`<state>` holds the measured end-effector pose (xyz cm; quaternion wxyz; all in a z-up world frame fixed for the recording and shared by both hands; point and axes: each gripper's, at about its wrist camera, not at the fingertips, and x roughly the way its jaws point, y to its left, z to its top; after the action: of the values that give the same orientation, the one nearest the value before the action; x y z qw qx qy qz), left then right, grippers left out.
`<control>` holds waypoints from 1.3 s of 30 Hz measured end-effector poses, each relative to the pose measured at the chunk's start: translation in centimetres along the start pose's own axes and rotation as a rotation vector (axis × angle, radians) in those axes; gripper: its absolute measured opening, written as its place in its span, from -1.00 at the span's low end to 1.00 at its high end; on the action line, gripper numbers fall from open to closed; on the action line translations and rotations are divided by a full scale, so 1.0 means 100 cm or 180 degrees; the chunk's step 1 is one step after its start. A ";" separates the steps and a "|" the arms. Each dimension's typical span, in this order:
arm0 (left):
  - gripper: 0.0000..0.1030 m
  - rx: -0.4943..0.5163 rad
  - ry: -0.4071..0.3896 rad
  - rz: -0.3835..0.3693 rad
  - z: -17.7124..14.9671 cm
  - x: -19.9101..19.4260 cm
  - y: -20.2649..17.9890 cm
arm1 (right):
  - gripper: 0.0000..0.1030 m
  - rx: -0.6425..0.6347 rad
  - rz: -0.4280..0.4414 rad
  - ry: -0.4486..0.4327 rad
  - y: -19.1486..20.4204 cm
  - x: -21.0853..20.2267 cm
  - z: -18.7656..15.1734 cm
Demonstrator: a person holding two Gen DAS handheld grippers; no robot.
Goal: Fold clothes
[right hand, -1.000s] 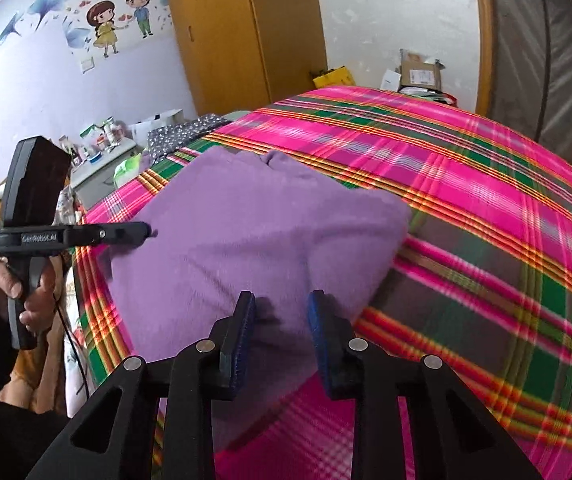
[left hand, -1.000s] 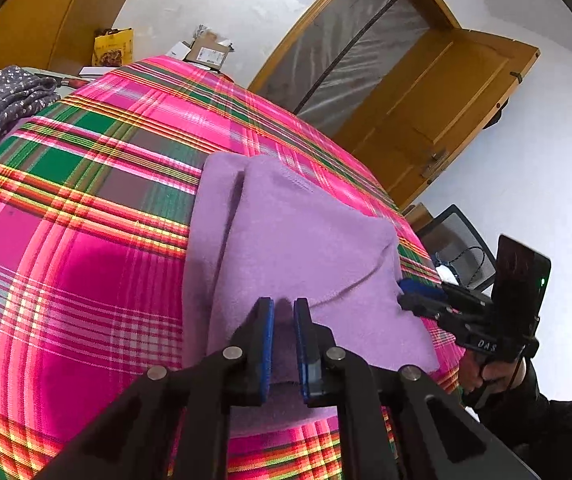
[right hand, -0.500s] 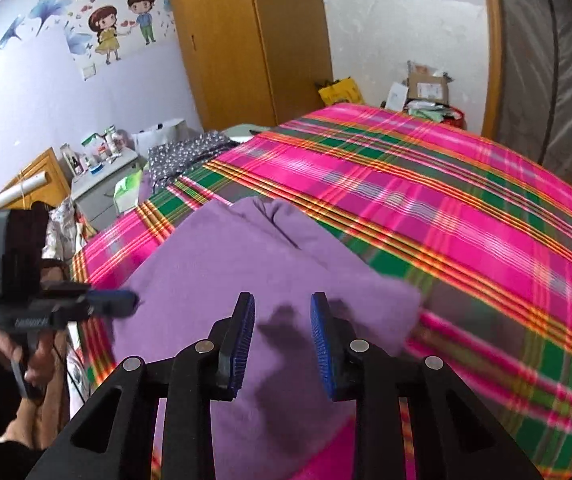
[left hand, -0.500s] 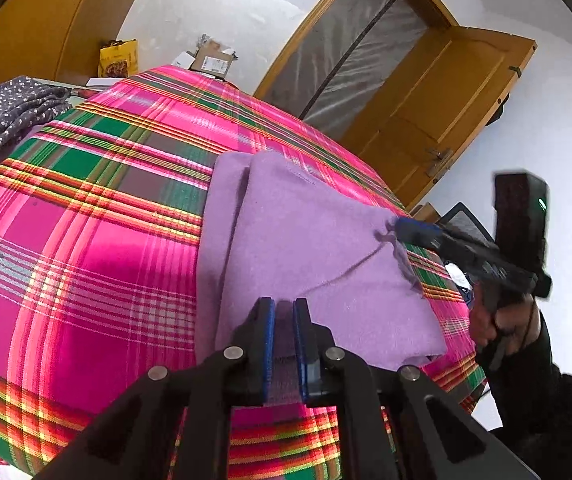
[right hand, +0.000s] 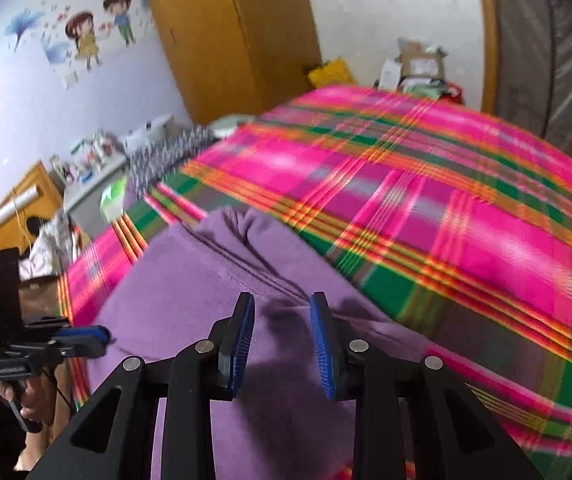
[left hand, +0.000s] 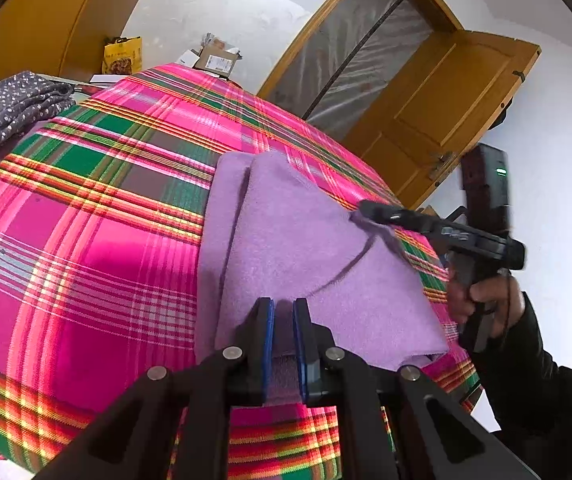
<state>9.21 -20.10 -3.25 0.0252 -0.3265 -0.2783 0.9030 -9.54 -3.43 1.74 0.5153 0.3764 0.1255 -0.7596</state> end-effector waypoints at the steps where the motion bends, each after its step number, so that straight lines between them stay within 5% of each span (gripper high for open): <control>1: -0.79 0.0027 -0.0008 0.0029 0.003 -0.002 -0.003 | -0.42 -0.0005 0.0017 -0.0043 0.002 -0.009 -0.005; 7: -0.78 0.0398 -0.0045 0.0088 0.045 0.005 -0.030 | -0.42 -0.0024 0.0138 -0.0162 0.012 -0.042 -0.036; 14: -0.77 0.0378 0.0278 0.0331 0.074 0.063 -0.018 | -0.42 0.0058 0.0166 -0.0093 0.013 -0.046 -0.057; 17: -0.97 0.0281 0.0349 0.0346 0.084 0.081 -0.006 | -0.42 0.0069 0.0135 -0.0063 0.010 -0.044 -0.060; 30: -0.97 0.0096 0.0060 0.0208 0.073 0.051 -0.002 | -0.41 0.0054 0.0107 -0.0078 0.008 -0.048 -0.070; 39: -0.96 0.0095 -0.0094 0.0136 0.020 -0.005 -0.009 | -0.41 -0.0140 0.0217 -0.0042 0.025 -0.060 -0.089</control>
<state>8.27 -20.41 -1.19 0.0067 -0.3187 -0.2581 0.9120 -2.30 4.81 0.34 0.5498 0.3641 0.1259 -0.7411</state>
